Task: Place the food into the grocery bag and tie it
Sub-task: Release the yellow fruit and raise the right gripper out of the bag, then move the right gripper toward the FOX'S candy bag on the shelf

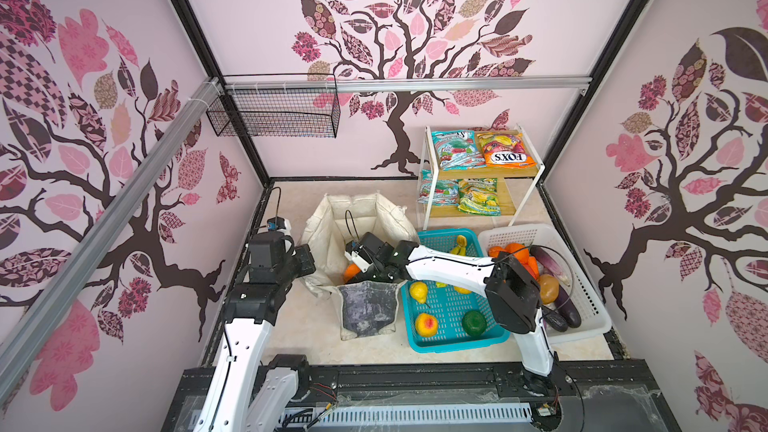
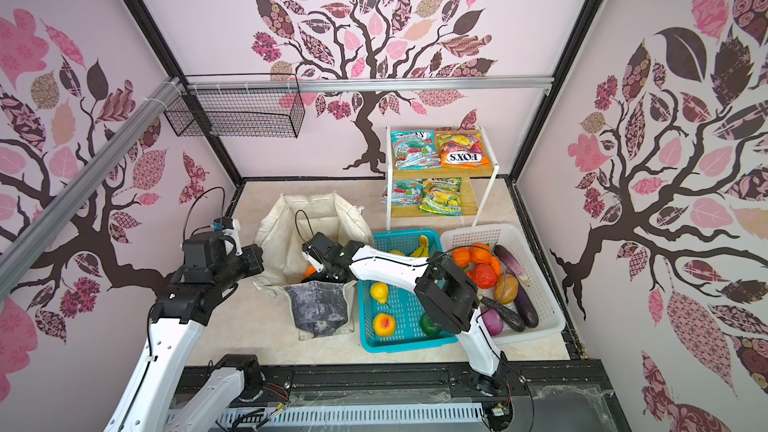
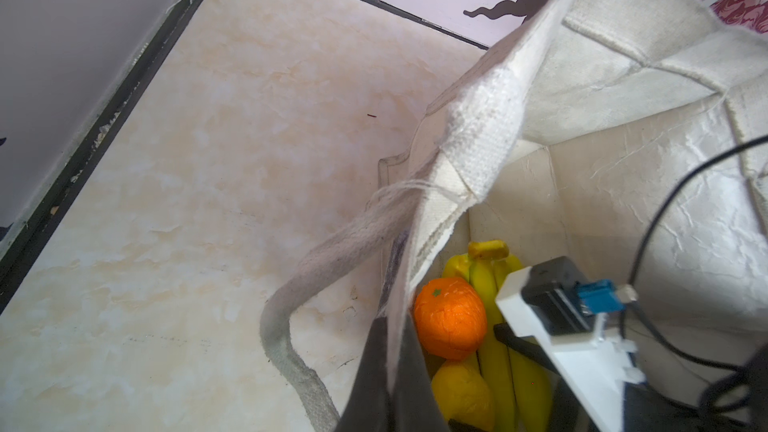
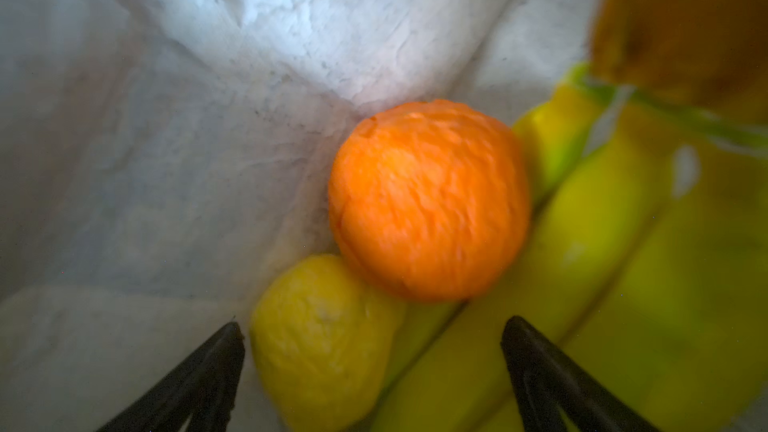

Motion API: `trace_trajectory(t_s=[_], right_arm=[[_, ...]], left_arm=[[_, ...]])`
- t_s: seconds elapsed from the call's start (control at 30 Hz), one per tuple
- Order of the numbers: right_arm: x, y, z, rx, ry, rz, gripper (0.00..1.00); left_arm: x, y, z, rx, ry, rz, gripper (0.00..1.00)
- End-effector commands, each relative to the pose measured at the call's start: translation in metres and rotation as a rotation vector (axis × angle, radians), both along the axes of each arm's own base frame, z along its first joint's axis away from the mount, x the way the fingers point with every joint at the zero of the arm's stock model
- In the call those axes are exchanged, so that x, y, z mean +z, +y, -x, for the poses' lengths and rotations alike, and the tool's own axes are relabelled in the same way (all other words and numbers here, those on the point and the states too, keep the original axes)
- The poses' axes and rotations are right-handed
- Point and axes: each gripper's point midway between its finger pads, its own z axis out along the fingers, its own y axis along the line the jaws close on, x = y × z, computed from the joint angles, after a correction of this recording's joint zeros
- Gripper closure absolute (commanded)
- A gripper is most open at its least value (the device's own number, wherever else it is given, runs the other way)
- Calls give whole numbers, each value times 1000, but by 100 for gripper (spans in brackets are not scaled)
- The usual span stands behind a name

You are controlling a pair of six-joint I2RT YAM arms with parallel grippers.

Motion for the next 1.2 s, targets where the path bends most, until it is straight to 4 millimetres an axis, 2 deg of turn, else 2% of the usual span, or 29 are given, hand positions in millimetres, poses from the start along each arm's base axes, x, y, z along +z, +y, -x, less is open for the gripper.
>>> trace_trajectory(t_s=[0.0,0.1,0.23,0.3,0.47,0.53,0.7,0.83,1.0,1.17], right_arm=[[70,-19,-17,-103,-138,-83,1],[111,-28,-22,-150,-220,-162,1],[169,-37,-13,-161,-287,-335,1],[202,-50,-10,-211,-325,-443,1],[257,-85,-1,-280,-381,-595,1],[270,-101,1,-305,-394,-609,1],[304,-167,-3,-387,-377,-764,0],[315,-223,-16,-524,-508,-630,1],[350,-286,-19,-695,-740,-491,0],[384,-314,-20,-754,-853,-415,0]], left_arm=[[-1,4,-3,7,-16,-18,100],[-1,2,-3,1,-16,-13,100],[0,3,-2,2,-20,-16,100],[0,4,-2,6,-23,-18,100],[-3,1,-3,-4,-9,-9,100],[-3,0,-3,-9,-11,-6,100],[-1,-1,-4,-12,-18,-1,100],[-4,-5,-6,-29,-8,14,100],[-4,-7,-6,-39,-9,19,100],[-4,-7,-6,-39,-10,19,100]])
